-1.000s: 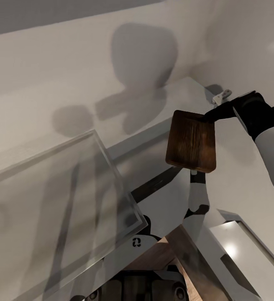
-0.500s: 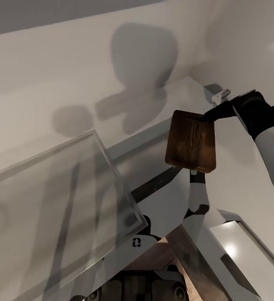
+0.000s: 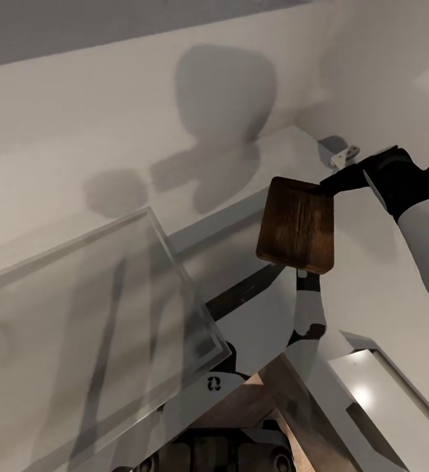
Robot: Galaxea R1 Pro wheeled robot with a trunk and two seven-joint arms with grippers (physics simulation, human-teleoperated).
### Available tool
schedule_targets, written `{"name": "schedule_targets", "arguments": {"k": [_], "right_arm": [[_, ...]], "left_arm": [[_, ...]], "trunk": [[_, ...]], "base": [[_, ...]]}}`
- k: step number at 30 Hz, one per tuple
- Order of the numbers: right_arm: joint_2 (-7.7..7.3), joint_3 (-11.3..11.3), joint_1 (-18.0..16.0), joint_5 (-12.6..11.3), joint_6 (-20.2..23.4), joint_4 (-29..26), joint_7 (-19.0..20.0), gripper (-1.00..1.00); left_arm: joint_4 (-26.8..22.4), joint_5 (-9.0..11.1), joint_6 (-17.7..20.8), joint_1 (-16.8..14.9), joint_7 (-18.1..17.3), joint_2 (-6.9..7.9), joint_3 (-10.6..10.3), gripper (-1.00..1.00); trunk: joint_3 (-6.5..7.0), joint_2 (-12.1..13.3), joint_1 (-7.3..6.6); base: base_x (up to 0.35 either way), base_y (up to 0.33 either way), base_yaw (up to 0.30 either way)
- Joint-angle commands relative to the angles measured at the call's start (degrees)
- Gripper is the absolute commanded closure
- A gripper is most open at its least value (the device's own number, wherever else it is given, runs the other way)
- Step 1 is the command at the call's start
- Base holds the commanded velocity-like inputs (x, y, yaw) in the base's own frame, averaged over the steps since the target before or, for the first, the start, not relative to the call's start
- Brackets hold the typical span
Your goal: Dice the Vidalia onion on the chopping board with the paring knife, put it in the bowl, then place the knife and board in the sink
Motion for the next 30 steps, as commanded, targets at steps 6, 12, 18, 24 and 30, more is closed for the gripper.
{"name": "schedule_targets", "arguments": {"k": [6,12,18,24,30], "right_arm": [[-0.02,0.3,0.0,1.1,0.1,2.3,0.5,1.00],[-0.02,0.3,0.0,1.1,0.1,2.3,0.5,1.00],[-0.02,0.3,0.0,1.1,0.2,2.2,0.6,1.00],[-0.02,0.2,0.0,1.0,2.0,1.5,2.3,1.00],[0.00,0.2,0.0,0.9,2.8,1.3,2.6,1.00]], "left_arm": [[-0.1,0.1,-0.1,0.1,-0.1,0.01,-0.1,-1.00],[-0.1,0.1,-0.1,0.1,-0.1,0.01,-0.1,-1.00],[-0.1,0.1,-0.1,0.0,-0.1,0.01,-0.1,-1.00],[-0.1,0.1,-0.1,0.1,-0.1,0.01,-0.1,-1.00],[-0.1,0.1,-0.1,0.1,-0.1,0.01,-0.1,-1.00]], "trunk": [[0.47,-0.1,0.05],[1.02,-0.1,0.05],[1.56,-0.1,0.05],[2.11,-0.1,0.05],[2.66,-0.1,0.05]], "base": [[0.000,0.000,0.000],[0.000,0.000,0.000],[0.000,0.000,0.000],[0.000,0.000,0.000],[-0.033,0.000,0.000]]}}
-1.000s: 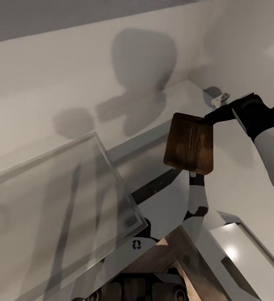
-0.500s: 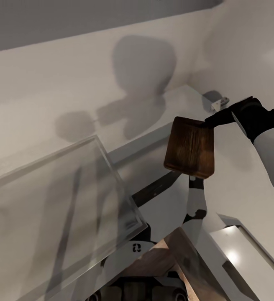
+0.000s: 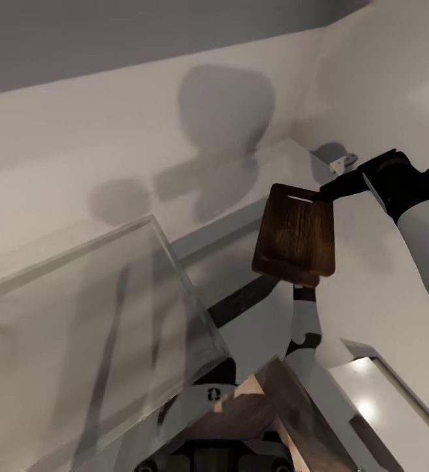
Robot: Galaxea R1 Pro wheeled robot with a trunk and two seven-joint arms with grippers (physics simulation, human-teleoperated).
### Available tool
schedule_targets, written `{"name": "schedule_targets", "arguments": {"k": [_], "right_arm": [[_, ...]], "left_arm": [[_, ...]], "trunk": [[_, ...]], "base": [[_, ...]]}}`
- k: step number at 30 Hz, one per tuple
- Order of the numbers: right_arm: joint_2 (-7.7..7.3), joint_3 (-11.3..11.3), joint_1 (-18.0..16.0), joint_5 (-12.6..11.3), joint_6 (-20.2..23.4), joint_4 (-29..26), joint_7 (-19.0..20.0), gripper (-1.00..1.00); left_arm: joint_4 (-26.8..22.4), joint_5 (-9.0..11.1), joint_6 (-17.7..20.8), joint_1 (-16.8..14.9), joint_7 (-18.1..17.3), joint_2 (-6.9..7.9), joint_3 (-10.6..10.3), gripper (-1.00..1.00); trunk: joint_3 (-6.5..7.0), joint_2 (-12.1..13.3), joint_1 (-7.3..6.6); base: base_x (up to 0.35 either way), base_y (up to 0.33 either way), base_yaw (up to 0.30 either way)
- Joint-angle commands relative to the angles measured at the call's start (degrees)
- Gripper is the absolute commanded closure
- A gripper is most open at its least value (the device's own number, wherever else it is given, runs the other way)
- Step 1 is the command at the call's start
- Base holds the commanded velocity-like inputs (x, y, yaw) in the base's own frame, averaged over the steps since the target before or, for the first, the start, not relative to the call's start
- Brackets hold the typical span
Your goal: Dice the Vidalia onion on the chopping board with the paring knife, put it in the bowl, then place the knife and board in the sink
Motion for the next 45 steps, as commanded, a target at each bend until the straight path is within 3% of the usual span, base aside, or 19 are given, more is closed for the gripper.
{"name": "schedule_targets", "arguments": {"k": [1,12,17,20,23,28,30,35,37,39,45], "right_arm": [[-0.02,0.1,0.0,0.6,0.1,-0.1,0.5,1.00],[1.06,-0.1,0.0,0.6,1.1,-0.8,0.8,1.00],[1.35,-0.3,0.0,-0.9,12.5,-10.8,2.5,1.00],[2.48,-0.2,0.0,-2.5,18.3,-15.9,2.6,1.00],[4.80,-0.1,0.0,-3.1,21.0,-18.4,2.6,1.00],[6.14,-0.1,0.0,-3.3,21.9,-18.7,1.8,1.00],[6.62,-0.1,0.0,-3.3,21.9,-18.2,0.3,1.00],[10.79,-0.4,0.0,-3.4,21.8,-15.6,-9.3,1.00],[13.22,-1.9,0.0,-3.4,21.7,-15.2,-14.0,1.00],[15.04,-5.4,0.0,-3.5,21.7,-15.0,-16.7,1.00],[15.68,-8.0,0.0,-3.5,21.7,-15.0,-17.7,1.00]], "left_arm": [[-0.1,0.1,-0.1,0.0,-0.1,0.01,-0.1,-1.00],[-0.1,0.1,-0.1,0.0,-0.1,0.01,-0.1,-1.00],[-0.1,0.1,-0.1,0.0,-0.1,0.01,-0.1,-1.00],[-0.1,0.1,-0.1,0.0,-0.1,0.01,-0.1,-1.00],[-0.1,0.1,-0.2,0.0,-0.1,0.03,-0.1,-1.00],[-0.1,0.1,-0.2,0.0,0.0,0.01,-0.1,-1.00],[-0.1,0.1,-0.2,0.0,0.0,0.01,-0.1,-1.00],[-0.1,0.1,-0.1,0.1,0.0,0.06,-0.1,-1.00],[-0.1,0.1,-0.1,0.0,0.0,0.09,-0.1,-1.00],[-0.1,0.1,-0.1,0.0,0.0,0.10,-0.1,-1.00],[-0.1,0.1,-0.1,0.0,0.0,0.10,-0.1,-1.00]], "trunk": [[0.02,-0.1,0.02],[1.03,-0.1,0.02],[1.28,-0.1,0.02],[1.31,-0.1,0.02],[1.32,-0.1,0.02],[1.32,-0.1,0.02],[1.32,-0.1,0.02],[1.32,-0.1,0.02],[1.32,-0.1,0.02],[1.32,-0.1,0.02],[1.32,-0.1,0.02]], "base": [[-0.185,0.000,0.000],[-0.311,0.000,0.000],[-0.335,0.000,0.000],[-0.335,0.000,0.000],[-0.335,0.000,0.000],[-0.335,0.000,0.000],[-0.335,0.033,0.000],[-0.314,0.129,0.000],[-0.279,0.184,0.000],[-0.261,0.203,0.000],[-0.255,0.211,0.000]]}}
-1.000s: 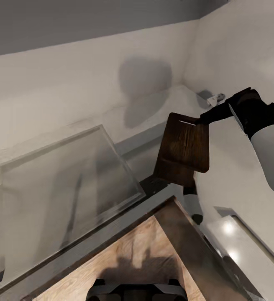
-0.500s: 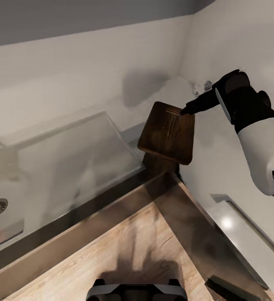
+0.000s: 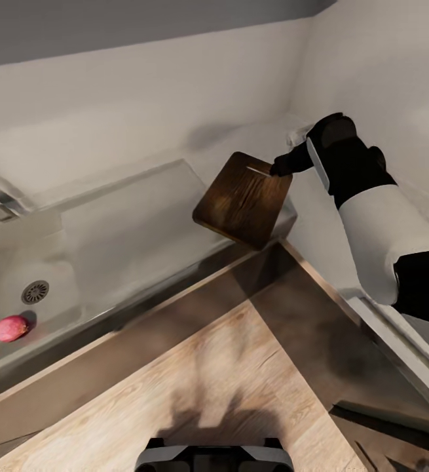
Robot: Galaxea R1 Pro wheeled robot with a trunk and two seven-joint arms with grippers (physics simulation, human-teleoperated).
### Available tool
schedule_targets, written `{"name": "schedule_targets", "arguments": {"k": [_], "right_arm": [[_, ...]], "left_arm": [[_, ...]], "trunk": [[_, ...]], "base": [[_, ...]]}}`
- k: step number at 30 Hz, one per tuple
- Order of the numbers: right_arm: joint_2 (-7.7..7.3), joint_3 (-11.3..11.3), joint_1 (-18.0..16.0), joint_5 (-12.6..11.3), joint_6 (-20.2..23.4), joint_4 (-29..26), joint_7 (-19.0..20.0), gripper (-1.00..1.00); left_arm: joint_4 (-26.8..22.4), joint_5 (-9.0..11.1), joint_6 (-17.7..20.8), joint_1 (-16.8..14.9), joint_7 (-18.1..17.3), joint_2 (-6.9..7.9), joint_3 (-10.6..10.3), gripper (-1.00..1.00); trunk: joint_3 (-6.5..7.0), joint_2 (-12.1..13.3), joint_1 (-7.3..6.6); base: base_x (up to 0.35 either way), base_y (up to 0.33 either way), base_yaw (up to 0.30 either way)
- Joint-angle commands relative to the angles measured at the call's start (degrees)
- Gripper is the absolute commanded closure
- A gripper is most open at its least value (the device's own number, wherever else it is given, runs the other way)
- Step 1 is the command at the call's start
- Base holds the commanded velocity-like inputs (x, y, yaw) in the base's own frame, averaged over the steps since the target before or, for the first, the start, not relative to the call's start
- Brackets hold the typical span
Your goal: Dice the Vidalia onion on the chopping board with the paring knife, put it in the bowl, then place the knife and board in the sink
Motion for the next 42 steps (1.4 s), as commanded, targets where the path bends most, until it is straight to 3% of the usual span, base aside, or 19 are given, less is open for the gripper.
{"name": "schedule_targets", "arguments": {"k": [1,8,16,42], "right_arm": [[-0.03,0.1,-0.1,0.3,0.2,-0.1,0.5,1.00],[-0.28,-0.2,-0.1,-0.3,0.2,-0.3,0.6,1.00],[-0.31,-3.2,-0.1,-0.3,0.2,-0.2,0.5,1.00],[-0.49,-3.3,-0.1,-0.3,0.2,-0.1,0.5,1.00]], "left_arm": [[-0.1,0.1,-0.1,0.0,-0.1,0.01,-0.1,-1.00],[-0.1,0.1,-0.1,0.1,-0.1,0.07,-0.1,-1.00],[-0.1,0.1,-0.1,0.0,-0.1,0.10,-0.1,-1.00],[0.0,0.2,-0.1,0.1,-0.1,0.10,-0.1,-1.00]], "trunk": [[-0.07,-0.1,0.00],[-0.07,-0.1,0.00],[-0.07,-0.1,0.00],[-0.07,-0.1,0.00]], "base": [[-0.253,0.212,0.000],[-0.253,0.212,0.000],[-0.253,0.212,0.214],[-0.253,0.213,0.275]]}}
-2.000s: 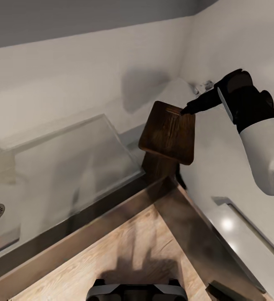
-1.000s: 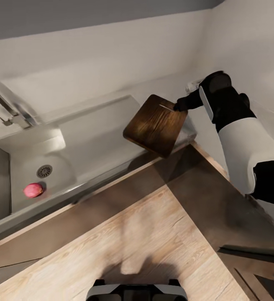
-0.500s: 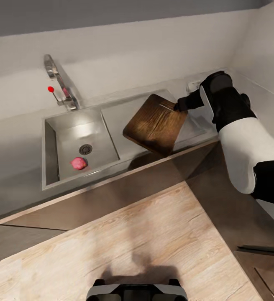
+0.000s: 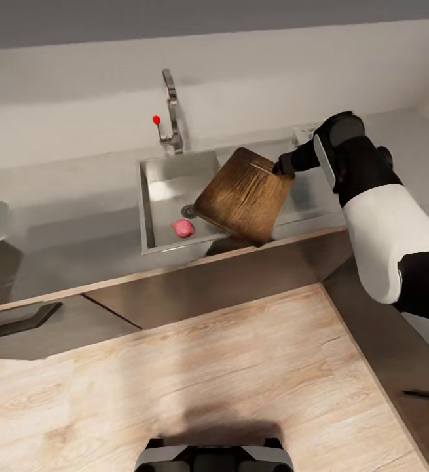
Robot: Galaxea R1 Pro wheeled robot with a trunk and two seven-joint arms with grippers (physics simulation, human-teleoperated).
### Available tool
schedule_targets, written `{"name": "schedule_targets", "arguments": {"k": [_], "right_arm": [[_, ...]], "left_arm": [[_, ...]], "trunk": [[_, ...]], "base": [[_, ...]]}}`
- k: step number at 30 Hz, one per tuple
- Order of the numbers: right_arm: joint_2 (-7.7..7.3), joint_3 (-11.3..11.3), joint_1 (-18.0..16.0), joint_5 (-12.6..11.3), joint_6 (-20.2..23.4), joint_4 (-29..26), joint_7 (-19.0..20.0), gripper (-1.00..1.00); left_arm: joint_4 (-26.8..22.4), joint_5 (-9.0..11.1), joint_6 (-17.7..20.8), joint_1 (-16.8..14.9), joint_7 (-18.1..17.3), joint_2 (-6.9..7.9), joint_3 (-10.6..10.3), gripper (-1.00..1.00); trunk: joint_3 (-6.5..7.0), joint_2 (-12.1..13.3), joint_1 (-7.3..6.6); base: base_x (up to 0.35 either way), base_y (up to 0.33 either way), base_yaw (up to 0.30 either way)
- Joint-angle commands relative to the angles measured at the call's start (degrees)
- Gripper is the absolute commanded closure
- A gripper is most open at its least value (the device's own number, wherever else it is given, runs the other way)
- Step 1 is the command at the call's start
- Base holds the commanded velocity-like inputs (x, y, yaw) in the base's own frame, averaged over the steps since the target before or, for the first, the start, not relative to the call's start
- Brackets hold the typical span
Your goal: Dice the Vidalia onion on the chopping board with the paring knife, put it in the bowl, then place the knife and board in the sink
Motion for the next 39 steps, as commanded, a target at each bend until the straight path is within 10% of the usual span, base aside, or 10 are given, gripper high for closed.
{"name": "schedule_targets", "arguments": {"k": [1,39], "right_arm": [[-0.09,0.2,0.0,0.2,0.2,-0.1,0.5,1.00],[-0.09,0.2,0.0,0.2,0.2,0.7,-1.0,1.00]], "left_arm": [[-0.1,0.1,-0.1,0.0,-0.1,0.02,-0.1,-1.00],[0.0,0.1,-0.1,0.0,-0.1,0.02,-0.1,-1.00]], "trunk": [[-0.07,-0.1,0.00],[-0.07,-0.1,0.00]], "base": [[-0.245,0.222,0.180],[-0.067,0.279,0.008]]}}
